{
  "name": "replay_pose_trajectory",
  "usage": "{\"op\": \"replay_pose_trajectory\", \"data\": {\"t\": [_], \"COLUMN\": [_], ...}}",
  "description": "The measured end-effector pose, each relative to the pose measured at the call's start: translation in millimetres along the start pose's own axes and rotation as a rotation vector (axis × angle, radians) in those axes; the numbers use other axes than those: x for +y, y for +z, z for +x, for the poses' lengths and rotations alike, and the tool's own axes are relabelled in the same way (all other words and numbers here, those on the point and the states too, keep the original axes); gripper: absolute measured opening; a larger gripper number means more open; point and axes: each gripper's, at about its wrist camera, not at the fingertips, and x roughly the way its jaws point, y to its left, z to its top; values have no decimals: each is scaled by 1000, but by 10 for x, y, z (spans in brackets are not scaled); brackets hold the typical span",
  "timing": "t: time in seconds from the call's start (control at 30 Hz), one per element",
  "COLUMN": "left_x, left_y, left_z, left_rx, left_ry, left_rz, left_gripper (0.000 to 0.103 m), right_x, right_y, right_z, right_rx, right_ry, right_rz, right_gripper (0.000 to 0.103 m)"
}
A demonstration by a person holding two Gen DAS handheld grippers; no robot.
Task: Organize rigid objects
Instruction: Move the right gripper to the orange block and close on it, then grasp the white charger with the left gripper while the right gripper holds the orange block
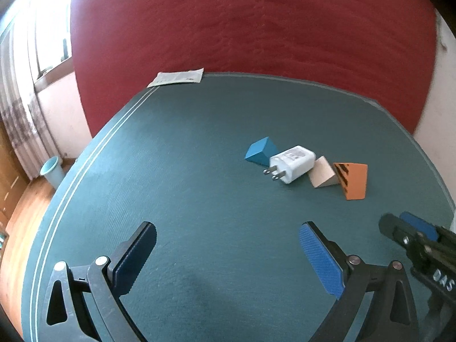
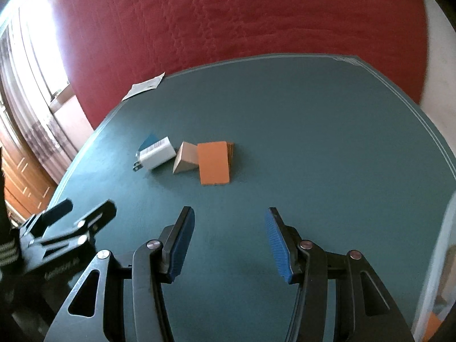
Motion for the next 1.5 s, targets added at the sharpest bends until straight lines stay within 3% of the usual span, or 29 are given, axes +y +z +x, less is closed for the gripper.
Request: {"op": "replay_pose_trajectory", "data": {"t": [0.53,0.67,0.77,0.93,1.5], "left_x": [-232,-132,-111,-65,71], "left_y": [-153,-160,-145,-108,-102], "left_z": [-227,-226,-211,-187,-193], "left_rx": [16,8,11,19,35], "left_ry": [0,0,-2,-6,6], "left_rz": [-24,-15,-20,-30,-58], "left_gripper": [102,102,102,102,102], "right_x": [-7,38,63,86,83], "right_y": [223,276,294,308,163], "right_z": [274,308,333,374,216], "right_rx": [2,-3,-5,0,8], "right_ry": [7,4,-2,-18,27], "right_rz": [13,-2,-14,-27,-37], "right_gripper": [53,53,51,33,33]}}
